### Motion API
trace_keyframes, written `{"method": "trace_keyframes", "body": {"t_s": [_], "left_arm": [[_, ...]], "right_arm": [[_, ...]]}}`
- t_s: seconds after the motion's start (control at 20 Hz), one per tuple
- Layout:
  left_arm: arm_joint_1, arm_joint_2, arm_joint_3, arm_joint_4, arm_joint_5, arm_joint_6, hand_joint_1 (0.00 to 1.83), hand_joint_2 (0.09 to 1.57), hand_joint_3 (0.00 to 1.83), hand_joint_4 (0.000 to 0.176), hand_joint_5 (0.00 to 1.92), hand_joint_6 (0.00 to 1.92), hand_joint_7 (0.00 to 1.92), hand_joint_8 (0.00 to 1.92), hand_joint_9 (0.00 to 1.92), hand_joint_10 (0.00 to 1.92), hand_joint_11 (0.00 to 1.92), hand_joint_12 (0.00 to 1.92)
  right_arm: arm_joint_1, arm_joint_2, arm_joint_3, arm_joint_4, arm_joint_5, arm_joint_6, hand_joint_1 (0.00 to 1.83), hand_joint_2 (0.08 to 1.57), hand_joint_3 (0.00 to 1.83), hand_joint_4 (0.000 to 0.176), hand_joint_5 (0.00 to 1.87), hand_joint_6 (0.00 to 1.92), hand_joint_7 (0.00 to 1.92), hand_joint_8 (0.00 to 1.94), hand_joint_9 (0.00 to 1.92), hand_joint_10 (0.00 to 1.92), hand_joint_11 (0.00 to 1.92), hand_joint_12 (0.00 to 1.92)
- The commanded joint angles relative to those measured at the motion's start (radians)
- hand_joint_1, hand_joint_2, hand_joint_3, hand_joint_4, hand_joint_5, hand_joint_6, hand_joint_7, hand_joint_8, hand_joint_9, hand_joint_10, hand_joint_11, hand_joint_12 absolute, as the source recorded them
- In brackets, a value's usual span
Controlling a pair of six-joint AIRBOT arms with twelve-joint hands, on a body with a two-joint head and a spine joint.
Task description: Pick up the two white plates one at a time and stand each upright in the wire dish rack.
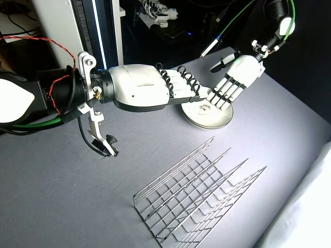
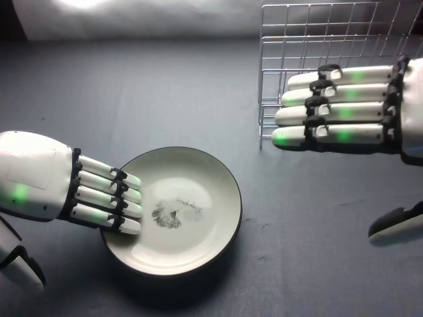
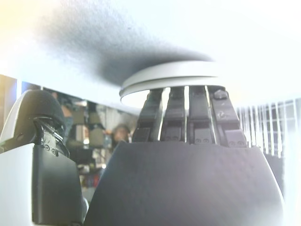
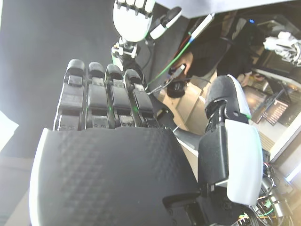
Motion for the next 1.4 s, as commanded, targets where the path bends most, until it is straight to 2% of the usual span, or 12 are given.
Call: {"method": "trace_keyframes", "body": {"t_s": [0.0, 0.15, 0.35, 0.4, 0.45, 0.55, 0.65, 0.9, 1.0, 1.35], "left_arm": [[-0.001, 0.001, 0.006, -0.029, -0.022, 0.006, 0.00, 1.12, 0.01, 0.000, 0.00, 0.00, 0.00, 0.00, 0.00, 0.00, 0.00, 0.00], [0.012, 0.002, -0.021, -0.018, -0.021, 0.016, 0.00, 1.12, 0.01, 0.000, 0.00, 0.00, 0.00, 0.00, 0.00, 0.00, 0.00, 0.00], [0.024, 0.001, -0.073, -0.018, 0.006, 0.050, 0.00, 1.11, 0.00, 0.000, 0.00, 0.00, 0.00, 0.00, 0.00, 0.00, 0.00, 0.00], [0.025, -0.003, -0.083, -0.018, 0.012, 0.051, 0.00, 1.12, 0.01, 0.000, 0.00, 0.00, 0.00, 0.00, 0.00, 0.00, 0.00, 0.00], [0.025, -0.008, -0.094, -0.018, 0.022, 0.052, 0.00, 1.11, 0.00, 0.000, 0.00, 0.00, 0.00, 0.00, 0.00, 0.00, 0.00, 0.00], [0.020, -0.019, -0.112, -0.018, 0.037, 0.054, 0.00, 1.12, 0.00, 0.000, 0.00, 0.00, 0.00, 0.00, 0.00, 0.00, 0.00, 0.00], [0.010, -0.033, -0.122, -0.018, 0.049, 0.057, 0.00, 1.12, 0.00, 0.000, 0.00, 0.00, 0.00, 0.00, 0.00, 0.00, 0.00, 0.00], [-0.014, -0.075, -0.121, -0.019, 0.078, 0.057, 0.00, 1.13, 0.01, 0.000, 0.00, 0.00, 0.00, 0.00, 0.00, 0.00, 0.00, 0.00], [-0.022, -0.088, -0.117, -0.021, 0.085, 0.057, 0.00, 1.11, 0.00, 0.000, 0.00, 0.00, 0.00, 0.00, 0.00, 0.00, 0.00, 0.00], [-0.021, -0.091, -0.105, -0.026, 0.086, 0.057, 0.00, 1.12, 0.00, 0.000, 0.00, 0.00, 0.00, 0.00, 0.00, 0.00, 0.00, 0.00]], "right_arm": [[0.005, -0.002, 0.006, 0.061, 0.086, -0.001, 0.21, 1.07, 0.00, 0.000, 0.04, 0.01, 0.03, 0.01, 0.00, 0.00, 0.00, 0.00], [0.006, -0.024, 0.028, 0.057, 0.078, -0.003, 0.21, 1.05, 0.00, 0.000, 0.04, 0.00, 0.03, 0.00, 0.00, 0.00, 0.00, 0.00], [0.006, -0.048, 0.046, 0.055, 0.072, -0.004, 0.37, 1.00, 0.00, 0.000, 0.01, 0.00, 0.01, 0.00, 0.00, 0.00, 0.00, 0.00], [0.006, -0.053, 0.046, 0.055, 0.070, -0.004, 0.55, 1.00, 0.00, 0.000, 0.01, 0.00, 0.00, 0.00, 0.00, 0.00, 0.02, 0.01], [0.006, -0.058, 0.047, 0.055, 0.065, -0.004, 0.62, 1.02, 0.00, 0.000, 0.00, 0.00, 0.00, 0.00, 0.00, 0.00, 0.02, 0.01], [0.007, -0.068, 0.048, 0.055, 0.051, -0.003, 0.97, 0.98, 0.00, 0.000, 0.00, 0.00, 0.00, 0.00, 0.00, 0.00, 0.00, 0.00], [0.007, -0.078, 0.050, 0.052, 0.042, -0.003, 1.11, 0.97, 0.00, 0.000, 0.00, 0.00, 0.00, 0.00, 0.00, 0.00, 0.00, 0.00], [0.008, -0.110, 0.053, 0.043, 0.027, -0.003, 1.25, 1.09, 0.03, 0.000, 0.00, 0.00, 0.00, 0.00, 0.00, 0.00, 0.00, 0.00], [0.008, -0.129, 0.056, 0.041, 0.013, -0.003, 1.30, 1.08, 0.02, 0.000, 0.00, 0.00, 0.00, 0.00, 0.00, 0.00, 0.01, 0.01], [0.007, -0.193, 0.072, 0.036, -0.020, -0.003, 1.26, 1.11, 0.02, 0.000, 0.00, 0.00, 0.00, 0.00, 0.00, 0.00, 0.03, 0.02]]}}
